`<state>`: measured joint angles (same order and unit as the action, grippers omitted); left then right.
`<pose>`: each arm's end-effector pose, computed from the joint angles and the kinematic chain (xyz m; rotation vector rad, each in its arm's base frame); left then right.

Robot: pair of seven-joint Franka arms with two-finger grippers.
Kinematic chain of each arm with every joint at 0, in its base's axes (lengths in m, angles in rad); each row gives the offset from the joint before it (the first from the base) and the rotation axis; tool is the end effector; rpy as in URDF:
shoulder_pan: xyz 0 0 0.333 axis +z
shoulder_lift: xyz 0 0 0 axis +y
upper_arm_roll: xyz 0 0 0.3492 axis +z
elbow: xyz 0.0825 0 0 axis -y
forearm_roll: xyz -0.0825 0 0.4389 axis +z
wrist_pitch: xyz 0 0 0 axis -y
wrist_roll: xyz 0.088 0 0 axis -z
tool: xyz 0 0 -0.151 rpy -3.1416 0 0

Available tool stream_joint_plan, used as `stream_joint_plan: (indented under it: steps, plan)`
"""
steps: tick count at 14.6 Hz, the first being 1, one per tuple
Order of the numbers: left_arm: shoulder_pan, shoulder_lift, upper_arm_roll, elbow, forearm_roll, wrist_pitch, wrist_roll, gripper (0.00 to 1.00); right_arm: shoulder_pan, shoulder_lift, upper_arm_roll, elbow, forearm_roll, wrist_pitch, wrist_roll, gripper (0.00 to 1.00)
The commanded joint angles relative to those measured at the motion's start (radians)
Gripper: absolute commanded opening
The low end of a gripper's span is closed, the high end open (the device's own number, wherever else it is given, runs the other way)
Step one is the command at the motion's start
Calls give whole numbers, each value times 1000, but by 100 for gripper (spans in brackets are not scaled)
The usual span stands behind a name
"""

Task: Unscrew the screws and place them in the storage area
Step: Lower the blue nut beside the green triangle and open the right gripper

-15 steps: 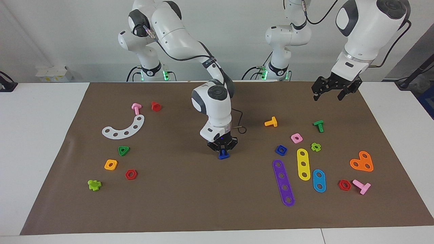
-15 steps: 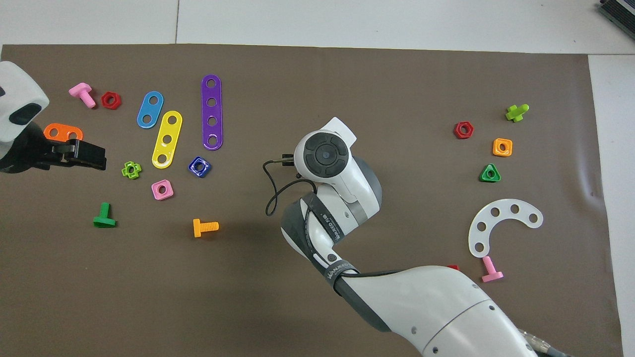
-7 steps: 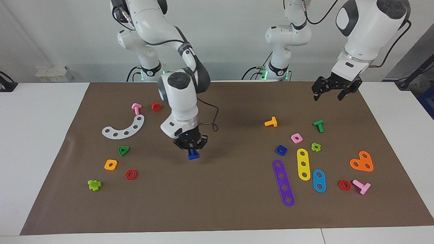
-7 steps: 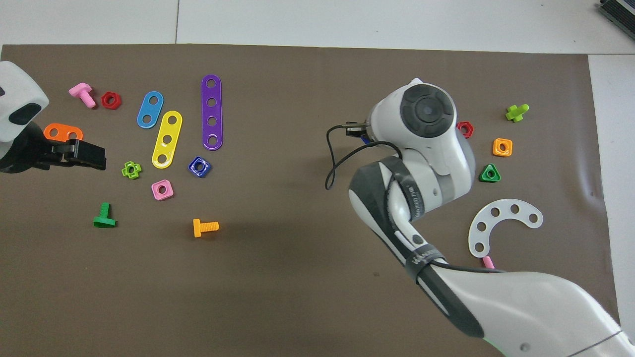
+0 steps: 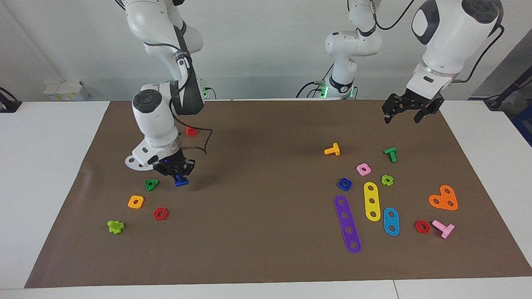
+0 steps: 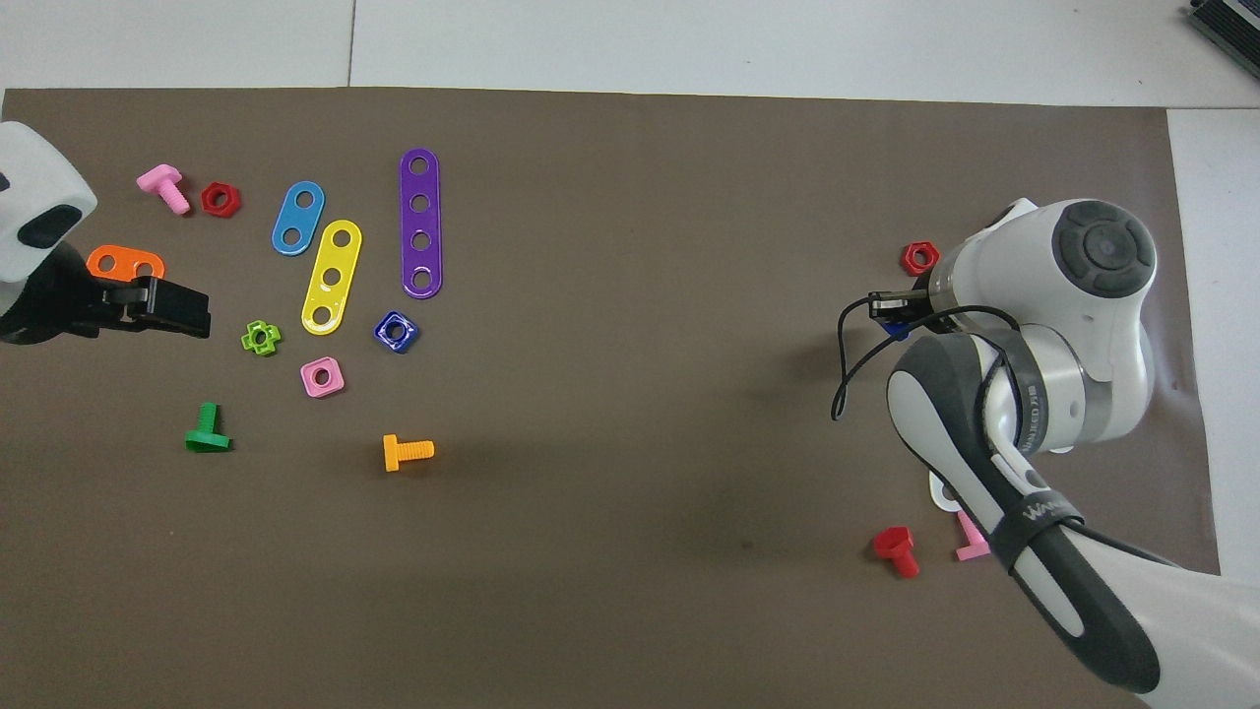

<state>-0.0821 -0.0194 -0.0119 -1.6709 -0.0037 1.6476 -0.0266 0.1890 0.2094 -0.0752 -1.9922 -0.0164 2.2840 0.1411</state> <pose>0.6045 -0.0576 0.5792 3.1366 -0.1053 -0.0064 0.6523 0.0745 0.3223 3.1210 -0.0231 0.1341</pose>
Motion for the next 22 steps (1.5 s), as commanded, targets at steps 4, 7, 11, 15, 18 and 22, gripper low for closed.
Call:
stream_joint_plan:
  steps: [4, 7, 11, 15, 18, 22]
  plan:
    - [13, -22, -8, -26, -4, 8, -7, 100, -85, -48, 20, -181, -7, 185, -77, 0]
    - [13, -22, -8, -26, -4, 8, -7, 100, -86, -24, 18, -192, -5, 232, -78, 0]
    - [15, -22, -8, -26, -4, 8, -7, 100, -92, -10, 18, -174, -4, 249, -64, 100]
    - [13, -22, -8, -26, -4, 8, -7, 100, -94, -57, 17, -29, 6, 48, -14, 100]
    - [15, -22, -8, -26, -4, 8, -9, 100, -108, -108, 17, 97, 6, -160, 44, 100]
    - [13, -23, -8, -26, -4, 8, -7, 100, -141, -228, 15, 148, 6, -328, 52, 100]
